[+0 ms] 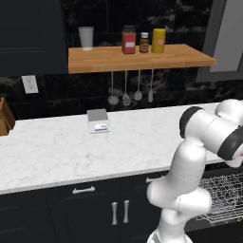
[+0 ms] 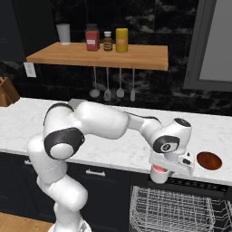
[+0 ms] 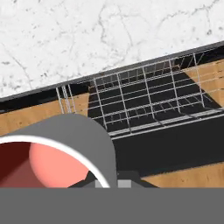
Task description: Pick up the cup and bowl from the counter, place them in the dishwasher, and close the dishwasher door.
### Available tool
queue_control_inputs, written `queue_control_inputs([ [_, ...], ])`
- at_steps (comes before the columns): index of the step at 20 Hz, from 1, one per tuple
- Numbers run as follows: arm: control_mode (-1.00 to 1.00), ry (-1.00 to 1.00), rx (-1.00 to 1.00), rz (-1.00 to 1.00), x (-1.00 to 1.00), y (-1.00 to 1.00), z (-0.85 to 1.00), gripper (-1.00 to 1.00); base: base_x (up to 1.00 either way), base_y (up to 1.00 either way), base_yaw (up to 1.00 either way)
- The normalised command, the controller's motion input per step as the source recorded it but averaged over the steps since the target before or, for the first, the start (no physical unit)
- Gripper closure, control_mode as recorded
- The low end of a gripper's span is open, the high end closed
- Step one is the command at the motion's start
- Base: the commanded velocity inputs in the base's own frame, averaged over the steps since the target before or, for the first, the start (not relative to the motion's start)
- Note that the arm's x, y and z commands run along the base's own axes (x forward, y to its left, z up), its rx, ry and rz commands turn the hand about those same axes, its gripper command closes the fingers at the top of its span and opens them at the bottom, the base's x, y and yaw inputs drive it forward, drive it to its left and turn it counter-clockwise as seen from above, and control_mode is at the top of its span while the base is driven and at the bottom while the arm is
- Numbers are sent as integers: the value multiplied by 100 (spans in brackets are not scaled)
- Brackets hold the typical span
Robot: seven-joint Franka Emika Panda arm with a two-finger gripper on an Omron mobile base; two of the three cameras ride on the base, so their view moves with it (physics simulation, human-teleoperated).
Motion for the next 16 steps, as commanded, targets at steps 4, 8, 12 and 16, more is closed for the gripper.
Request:
queue_control_inputs([
  [4,-100,-9,-1,31,-73,29,-16,100,0,0,0],
  [8,-100,-6,0,19,-34,0,-3,100,0,0,0],
  [12,-100,0,0,10,-1,0,-9,100,0,0,0],
  [16,-100,-10,4,0,-8,-23,-35,100,0,0,0],
])
